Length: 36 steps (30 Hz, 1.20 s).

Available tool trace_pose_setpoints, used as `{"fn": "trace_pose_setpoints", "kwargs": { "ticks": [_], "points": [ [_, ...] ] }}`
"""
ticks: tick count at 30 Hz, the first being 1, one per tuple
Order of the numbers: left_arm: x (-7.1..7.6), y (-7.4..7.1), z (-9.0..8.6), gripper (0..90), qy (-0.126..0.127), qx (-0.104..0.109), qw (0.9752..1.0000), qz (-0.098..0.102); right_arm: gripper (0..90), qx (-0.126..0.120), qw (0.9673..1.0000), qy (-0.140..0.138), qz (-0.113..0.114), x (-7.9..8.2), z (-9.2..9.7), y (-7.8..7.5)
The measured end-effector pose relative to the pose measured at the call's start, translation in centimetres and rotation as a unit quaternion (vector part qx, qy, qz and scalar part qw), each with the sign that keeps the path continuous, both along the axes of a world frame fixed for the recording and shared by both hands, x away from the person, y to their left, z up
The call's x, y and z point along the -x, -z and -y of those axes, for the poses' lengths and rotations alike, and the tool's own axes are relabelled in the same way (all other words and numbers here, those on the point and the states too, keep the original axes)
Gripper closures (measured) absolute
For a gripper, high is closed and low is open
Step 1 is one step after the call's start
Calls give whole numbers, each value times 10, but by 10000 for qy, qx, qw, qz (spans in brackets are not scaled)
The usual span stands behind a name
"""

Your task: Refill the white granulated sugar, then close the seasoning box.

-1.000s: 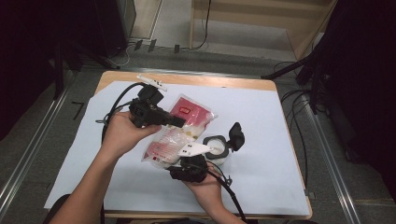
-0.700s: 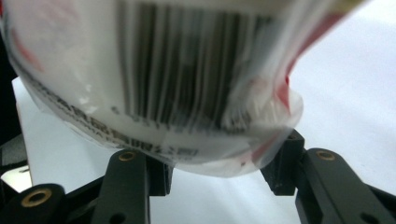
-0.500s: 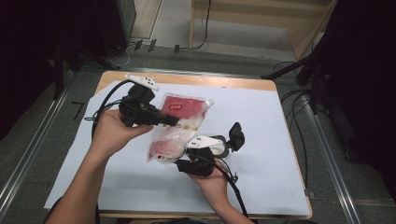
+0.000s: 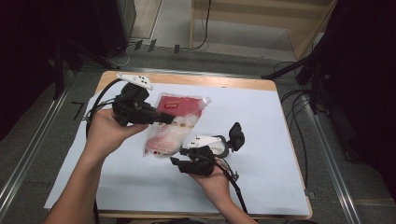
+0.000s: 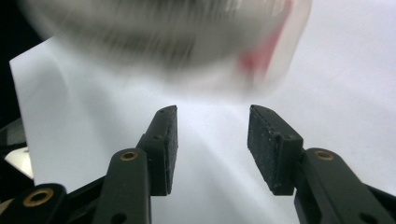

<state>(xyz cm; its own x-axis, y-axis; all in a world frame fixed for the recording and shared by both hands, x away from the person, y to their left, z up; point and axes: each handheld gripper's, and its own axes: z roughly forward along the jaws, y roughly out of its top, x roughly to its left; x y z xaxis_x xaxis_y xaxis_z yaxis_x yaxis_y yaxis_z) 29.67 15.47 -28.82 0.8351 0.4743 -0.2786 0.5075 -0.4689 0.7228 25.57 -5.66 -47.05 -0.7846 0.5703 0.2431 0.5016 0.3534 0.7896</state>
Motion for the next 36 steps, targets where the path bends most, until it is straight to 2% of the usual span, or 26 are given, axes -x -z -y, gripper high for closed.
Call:
{"fn": "trace_pose_setpoints", "kwargs": {
  "ticks": [2,3,7,10,13,17,18,21,25,27,31,34,36],
  "points": [
    [-2,-1,-6,900,-228,15,9997,101,536,-18,9999,-93,-91,0,-1,1],
    [-3,-1,-9,900,-288,27,9995,82,543,-42,9998,-123,-120,0,-1,2],
    [-11,3,-17,900,-566,-78,9982,163,544,-93,9995,-263,-123,1,-4,3],
    [-16,8,-21,900,-733,-158,9971,133,539,-136,9992,-319,-220,0,-4,3],
    [-24,15,-26,900,-870,-150,9961,70,530,-102,9988,-393,-272,-1,-4,3],
    [-37,26,-33,900,-1155,-341,9927,50,520,-75,9982,-459,-386,-3,-4,2],
    [-39,28,-35,900,-1169,-341,9925,36,519,-65,9979,-503,-398,-3,-4,2],
    [-48,40,-42,900,-1351,-401,9900,46,519,-45,9975,-558,-442,-4,-3,0],
    [-59,53,-49,900,-1602,-373,9864,10,519,-28,9970,-612,-474,-5,-4,0],
    [-62,61,-52,900,-1732,-268,9845,33,518,-15,9968,-637,-488,-6,-4,1],
    [-68,76,-55,900,-1867,-268,9820,144,512,-8,9967,-638,-501,-6,-4,1],
    [-70,82,-55,900,-1843,-372,9820,187,500,-12,9966,-621,-543,-7,-3,1],
    [-71,88,-56,900,-1834,-396,9822,135,499,-9,9963,-639,-579,-8,-3,1]
  ]
}}
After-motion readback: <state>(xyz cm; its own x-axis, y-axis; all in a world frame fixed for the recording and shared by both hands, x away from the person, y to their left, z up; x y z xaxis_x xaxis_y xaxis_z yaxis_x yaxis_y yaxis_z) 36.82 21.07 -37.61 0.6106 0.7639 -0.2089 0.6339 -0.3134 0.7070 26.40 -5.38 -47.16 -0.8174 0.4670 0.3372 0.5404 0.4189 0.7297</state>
